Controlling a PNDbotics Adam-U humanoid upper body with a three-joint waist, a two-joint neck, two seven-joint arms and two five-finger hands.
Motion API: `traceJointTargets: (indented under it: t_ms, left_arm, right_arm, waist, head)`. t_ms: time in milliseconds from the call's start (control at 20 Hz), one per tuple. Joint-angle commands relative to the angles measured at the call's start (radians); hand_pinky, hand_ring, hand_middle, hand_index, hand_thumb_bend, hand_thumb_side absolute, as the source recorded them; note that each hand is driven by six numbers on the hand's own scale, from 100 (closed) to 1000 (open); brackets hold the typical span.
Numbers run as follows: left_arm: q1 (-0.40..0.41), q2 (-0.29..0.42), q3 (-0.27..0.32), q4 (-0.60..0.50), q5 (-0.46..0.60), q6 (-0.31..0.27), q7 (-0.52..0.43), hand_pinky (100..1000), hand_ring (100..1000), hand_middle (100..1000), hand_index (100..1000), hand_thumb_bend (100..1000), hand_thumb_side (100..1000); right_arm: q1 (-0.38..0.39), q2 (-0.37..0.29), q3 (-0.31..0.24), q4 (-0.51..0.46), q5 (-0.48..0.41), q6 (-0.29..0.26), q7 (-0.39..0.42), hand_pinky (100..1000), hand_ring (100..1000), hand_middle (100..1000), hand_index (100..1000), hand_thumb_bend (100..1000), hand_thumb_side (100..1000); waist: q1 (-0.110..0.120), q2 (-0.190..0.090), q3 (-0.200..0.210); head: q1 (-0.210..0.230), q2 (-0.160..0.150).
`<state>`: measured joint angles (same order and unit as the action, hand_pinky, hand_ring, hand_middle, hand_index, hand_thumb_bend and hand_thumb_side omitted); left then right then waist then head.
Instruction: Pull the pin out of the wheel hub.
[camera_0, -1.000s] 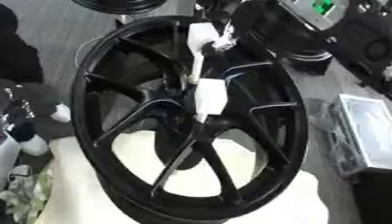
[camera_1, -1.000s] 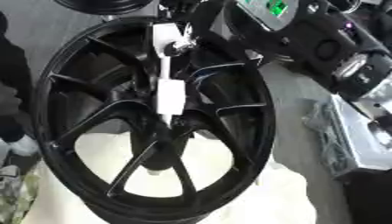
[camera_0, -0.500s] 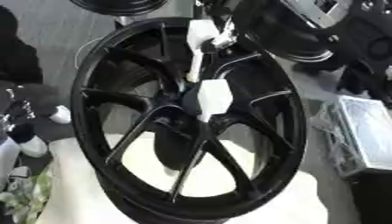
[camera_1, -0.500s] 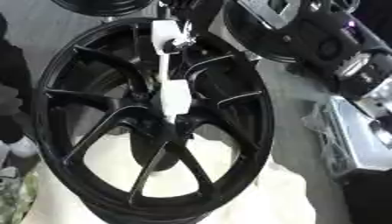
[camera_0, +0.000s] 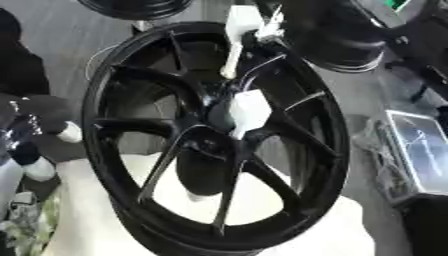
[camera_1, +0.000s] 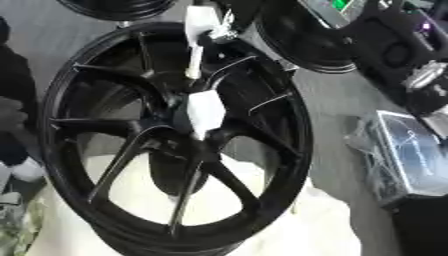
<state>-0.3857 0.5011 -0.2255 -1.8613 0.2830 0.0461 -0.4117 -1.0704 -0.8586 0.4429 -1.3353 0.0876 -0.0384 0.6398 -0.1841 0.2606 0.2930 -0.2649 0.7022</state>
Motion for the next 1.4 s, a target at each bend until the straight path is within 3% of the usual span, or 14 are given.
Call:
traceJointTargets:
  t_ms: [50, 450, 500, 600, 750, 900, 1050, 1150, 1200, 1250, 1300, 1350, 1400]
  left_arm:
    - [-0.006, 0.014, 0.007, -0.018, 0.008, -0.001, 0.002, 871, 829, 798, 769, 145, 910]
    - [-0.005, 0.013, 0.025, -0.028, 0.011, -0.009, 0.021, 871, 829, 798, 769, 142, 909]
    - [-0.005, 0.013, 0.025, -0.029, 0.011, -0.009, 0.022, 871, 829, 798, 769, 141, 908]
    - [0.0, 0.015, 0.034, -0.031, 0.01, -0.012, 0.029, 871, 829, 799, 769, 141, 908]
    - [0.007, 0.018, 0.045, -0.033, 0.009, -0.018, 0.041, 871, 830, 799, 769, 140, 907]
    - [0.015, 0.02, 0.06, -0.036, 0.009, -0.024, 0.057, 872, 830, 799, 769, 139, 904]
    - [0.018, 0.021, 0.068, -0.039, 0.01, -0.028, 0.07, 872, 830, 799, 769, 137, 903]
    - [0.019, 0.022, 0.072, -0.042, 0.011, -0.031, 0.075, 872, 830, 799, 770, 137, 902]
    - [0.02, 0.022, 0.074, -0.042, 0.011, -0.032, 0.077, 872, 830, 799, 769, 137, 902]
    - [0.021, 0.021, 0.076, -0.042, 0.011, -0.033, 0.08, 872, 830, 799, 770, 137, 902]
    - [0.021, 0.021, 0.078, -0.043, 0.012, -0.033, 0.082, 872, 830, 800, 770, 137, 902]
    - [0.021, 0.02, 0.079, -0.043, 0.013, -0.034, 0.084, 872, 831, 800, 770, 137, 902]
    - [0.021, 0.02, 0.08, -0.043, 0.013, -0.035, 0.086, 872, 830, 800, 770, 136, 901]
  right_arm:
    - [0.051, -0.11, -0.099, -0.056, -0.023, 0.006, -0.078, 581, 326, 125, 291, 177, 245]
    - [0.387, -0.291, -0.379, -0.164, -0.106, 0.041, -0.344, 584, 313, 114, 288, 151, 179]
    - [0.414, -0.302, -0.397, -0.169, -0.112, 0.045, -0.361, 585, 313, 114, 289, 151, 171]
    - [0.525, -0.33, -0.487, -0.129, -0.111, 0.06, -0.42, 589, 314, 115, 290, 142, 162]
    - [0.666, -0.329, -0.615, -0.065, -0.084, 0.048, -0.49, 594, 320, 121, 293, 166, 165]
    - [0.767, -0.294, -0.724, -0.012, 0.035, 0.051, -0.577, 631, 349, 146, 311, 242, 202]
    - [0.846, -0.236, -0.802, 0.01, 0.191, 0.082, -0.656, 711, 469, 261, 399, 373, 260]
    - [0.889, -0.19, -0.838, 0.021, 0.258, 0.093, -0.66, 792, 650, 514, 632, 437, 239]
    - [0.909, -0.167, -0.854, 0.026, 0.28, 0.089, -0.647, 864, 809, 717, 816, 413, 124]
    - [0.927, -0.145, -0.87, 0.031, 0.298, 0.079, -0.626, 895, 864, 788, 867, 400, 100]
    - [0.939, -0.128, -0.886, 0.034, 0.318, 0.069, -0.608, 980, 976, 899, 958, 480, 250]
    - [0.948, -0.114, -0.903, 0.036, 0.342, 0.062, -0.601, 1000, 1000, 922, 985, 467, 389]
    - [0.954, -0.1, -0.919, 0.034, 0.366, 0.061, -0.605, 1000, 1000, 924, 993, 357, 478]
  waist:
    - [0.019, -0.026, -0.007]
    - [0.039, -0.007, -0.029]
    - [0.04, -0.005, -0.031]
    - [0.048, 0.0, -0.048]
    - [0.057, 0.005, -0.069]
    - [0.064, 0.01, -0.087]
    - [0.072, 0.013, -0.096]
    - [0.078, 0.015, -0.1]
    - [0.08, 0.015, -0.101]
    - [0.082, 0.016, -0.102]
    - [0.085, 0.016, -0.103]
    - [0.087, 0.016, -0.103]
    - [0.089, 0.016, -0.103]
  head:
    - [-0.004, 0.003]
    - [-0.004, -0.008]
    - [-0.003, -0.008]
    - [0.011, -0.01]
    - [0.029, -0.012]
    - [0.044, -0.011]
    - [0.051, -0.012]
    - [0.055, -0.012]
    - [0.057, -0.012]
    - [0.059, -0.013]
    - [0.063, -0.013]
    - [0.065, -0.014]
    - [0.066, -0.014]
